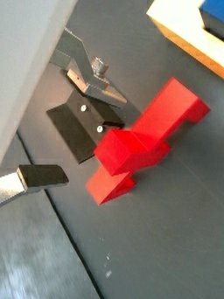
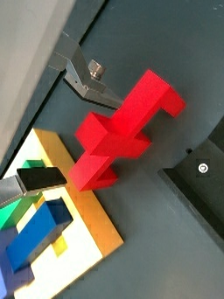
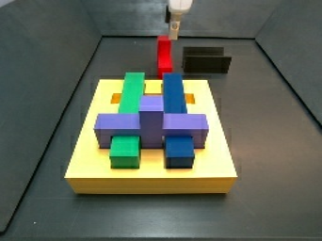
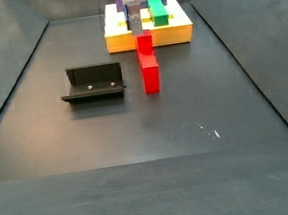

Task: Pick up the red object. Move up. Move to above the board. Insert the red object.
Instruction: Pick up the red object.

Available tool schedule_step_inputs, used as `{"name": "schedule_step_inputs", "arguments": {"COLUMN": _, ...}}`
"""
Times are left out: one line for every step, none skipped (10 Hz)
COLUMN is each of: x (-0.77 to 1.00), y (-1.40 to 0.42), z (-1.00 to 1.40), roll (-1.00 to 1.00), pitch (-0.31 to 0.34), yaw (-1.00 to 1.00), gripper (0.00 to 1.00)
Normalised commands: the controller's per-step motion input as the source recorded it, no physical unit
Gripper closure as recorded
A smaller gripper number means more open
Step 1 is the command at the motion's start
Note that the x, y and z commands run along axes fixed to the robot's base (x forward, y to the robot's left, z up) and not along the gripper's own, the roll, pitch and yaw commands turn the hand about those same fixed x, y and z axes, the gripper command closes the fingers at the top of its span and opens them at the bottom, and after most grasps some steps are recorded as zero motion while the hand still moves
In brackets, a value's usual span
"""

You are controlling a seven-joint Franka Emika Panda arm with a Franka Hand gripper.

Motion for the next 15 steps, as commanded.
{"name": "schedule_step_inputs", "arguments": {"x": 0.0, "y": 0.0, "z": -0.31, "roll": 0.02, "pitch": 0.004, "yaw": -0.11, "gripper": 0.0}}
{"name": "schedule_step_inputs", "arguments": {"x": -0.03, "y": 0.05, "z": -0.38, "roll": -0.01, "pitch": 0.0, "yaw": -0.03, "gripper": 0.0}}
{"name": "schedule_step_inputs", "arguments": {"x": -0.05, "y": 0.0, "z": -0.37, "roll": -0.02, "pitch": 0.0, "yaw": -0.03, "gripper": 0.0}}
{"name": "schedule_step_inputs", "arguments": {"x": -0.02, "y": 0.0, "z": -0.33, "roll": -0.04, "pitch": 0.0, "yaw": -0.01, "gripper": 0.0}}
{"name": "schedule_step_inputs", "arguments": {"x": 0.0, "y": 0.0, "z": -0.26, "roll": -0.05, "pitch": 0.0, "yaw": 0.0, "gripper": 0.0}}
{"name": "schedule_step_inputs", "arguments": {"x": 0.0, "y": 0.0, "z": -0.21, "roll": 0.0, "pitch": 0.004, "yaw": -0.04, "gripper": 0.0}}
{"name": "schedule_step_inputs", "arguments": {"x": -0.05, "y": 0.0, "z": -0.14, "roll": 0.0, "pitch": 0.004, "yaw": -0.19, "gripper": 0.0}}
{"name": "schedule_step_inputs", "arguments": {"x": -0.08, "y": 0.0, "z": -0.09, "roll": 0.0, "pitch": 0.0, "yaw": -0.21, "gripper": 0.0}}
{"name": "schedule_step_inputs", "arguments": {"x": -0.03, "y": 0.0, "z": -0.07, "roll": 0.0, "pitch": 0.0, "yaw": -0.17, "gripper": 0.0}}
{"name": "schedule_step_inputs", "arguments": {"x": -0.07, "y": 0.0, "z": -0.1, "roll": 0.01, "pitch": 0.0, "yaw": -0.13, "gripper": 0.0}}
{"name": "schedule_step_inputs", "arguments": {"x": -0.11, "y": 0.0, "z": -0.08, "roll": 0.0, "pitch": 0.0, "yaw": -0.03, "gripper": 0.0}}
{"name": "schedule_step_inputs", "arguments": {"x": -0.11, "y": 0.0, "z": -0.06, "roll": 0.0, "pitch": -0.007, "yaw": 0.04, "gripper": 0.0}}
{"name": "schedule_step_inputs", "arguments": {"x": -0.05, "y": 0.0, "z": -0.1, "roll": 0.0, "pitch": -0.009, "yaw": 0.13, "gripper": 0.0}}
{"name": "schedule_step_inputs", "arguments": {"x": -0.02, "y": 0.01, "z": -0.11, "roll": 0.0, "pitch": 0.0, "yaw": 0.13, "gripper": 0.0}}
{"name": "schedule_step_inputs", "arguments": {"x": 0.0, "y": 0.01, "z": -0.11, "roll": 0.0, "pitch": 0.0, "yaw": 0.11, "gripper": 0.0}}
